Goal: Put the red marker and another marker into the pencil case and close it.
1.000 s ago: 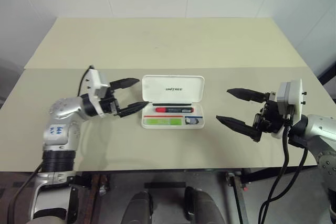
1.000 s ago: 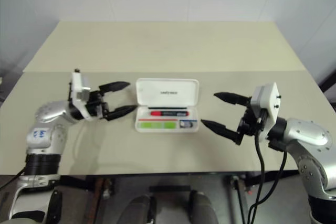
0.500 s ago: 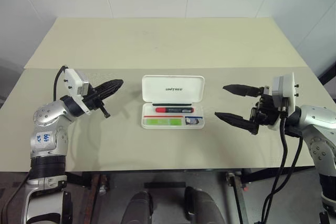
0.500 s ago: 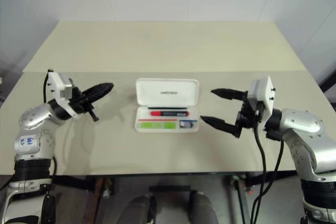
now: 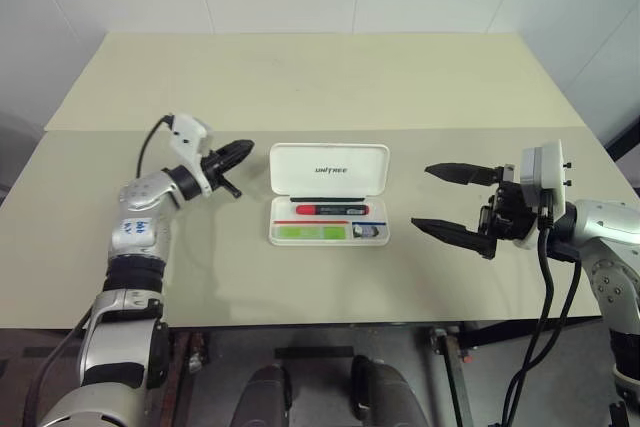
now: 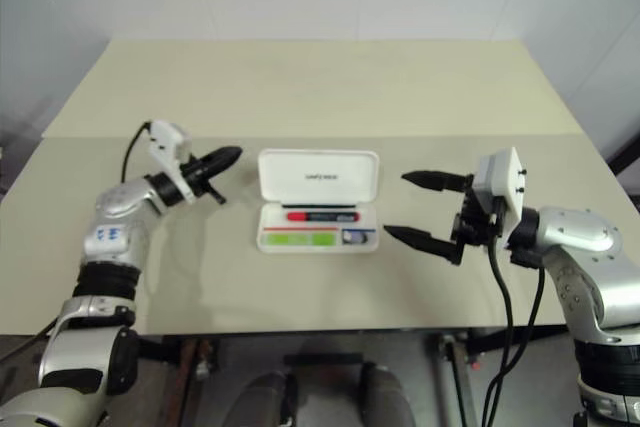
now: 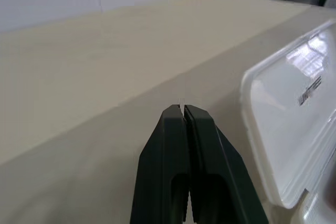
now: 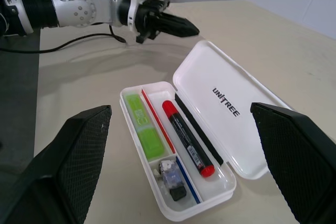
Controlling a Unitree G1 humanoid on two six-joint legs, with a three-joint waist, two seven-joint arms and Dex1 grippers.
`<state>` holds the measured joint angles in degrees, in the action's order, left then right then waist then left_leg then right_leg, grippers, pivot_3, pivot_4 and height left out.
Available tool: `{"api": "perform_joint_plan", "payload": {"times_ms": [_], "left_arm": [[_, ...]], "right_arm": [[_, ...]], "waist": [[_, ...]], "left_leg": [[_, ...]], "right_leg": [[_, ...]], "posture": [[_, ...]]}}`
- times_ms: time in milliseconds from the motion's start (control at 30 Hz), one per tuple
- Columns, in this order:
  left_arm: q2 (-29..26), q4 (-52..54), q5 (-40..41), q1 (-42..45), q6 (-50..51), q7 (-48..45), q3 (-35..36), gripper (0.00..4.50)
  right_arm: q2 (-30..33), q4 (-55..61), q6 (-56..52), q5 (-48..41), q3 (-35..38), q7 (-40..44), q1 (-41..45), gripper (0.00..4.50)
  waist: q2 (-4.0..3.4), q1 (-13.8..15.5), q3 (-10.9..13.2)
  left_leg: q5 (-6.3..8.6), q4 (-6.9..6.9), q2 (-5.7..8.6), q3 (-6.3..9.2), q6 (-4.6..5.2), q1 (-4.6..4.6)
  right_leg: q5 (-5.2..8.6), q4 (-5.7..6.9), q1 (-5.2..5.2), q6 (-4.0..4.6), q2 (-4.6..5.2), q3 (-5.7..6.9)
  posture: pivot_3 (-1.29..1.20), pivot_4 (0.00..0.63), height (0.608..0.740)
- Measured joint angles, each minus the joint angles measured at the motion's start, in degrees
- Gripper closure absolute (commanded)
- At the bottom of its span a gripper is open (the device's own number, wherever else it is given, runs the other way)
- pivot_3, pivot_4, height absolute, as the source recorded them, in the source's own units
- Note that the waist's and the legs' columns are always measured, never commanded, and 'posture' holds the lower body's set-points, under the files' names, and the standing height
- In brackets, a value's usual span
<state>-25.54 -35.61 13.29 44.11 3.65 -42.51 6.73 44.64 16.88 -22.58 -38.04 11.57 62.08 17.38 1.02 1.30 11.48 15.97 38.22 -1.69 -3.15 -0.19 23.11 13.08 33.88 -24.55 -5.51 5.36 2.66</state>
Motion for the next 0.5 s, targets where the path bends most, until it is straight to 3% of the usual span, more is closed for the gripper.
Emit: {"api": "perform_joint_plan", "payload": {"times_ms": [500], "left_arm": [[3.2, -8.4, -3.6, 4.7, -1.0, -0.1, -3.3, 4.47]], "right_arm": [[-0.1, 2.2, 0.0, 0.1, 0.1, -2.2, -1.9, 0.00]], "waist": [[0.00, 0.1, 0.0]], "left_leg": [[0.00, 0.02, 0.01, 0.00, 0.00, 0.01]], "right_leg": [[0.00, -0.01, 0.00, 0.00, 0.03, 0.00]], "posture": [[0.00, 0.150, 0.740]]}}
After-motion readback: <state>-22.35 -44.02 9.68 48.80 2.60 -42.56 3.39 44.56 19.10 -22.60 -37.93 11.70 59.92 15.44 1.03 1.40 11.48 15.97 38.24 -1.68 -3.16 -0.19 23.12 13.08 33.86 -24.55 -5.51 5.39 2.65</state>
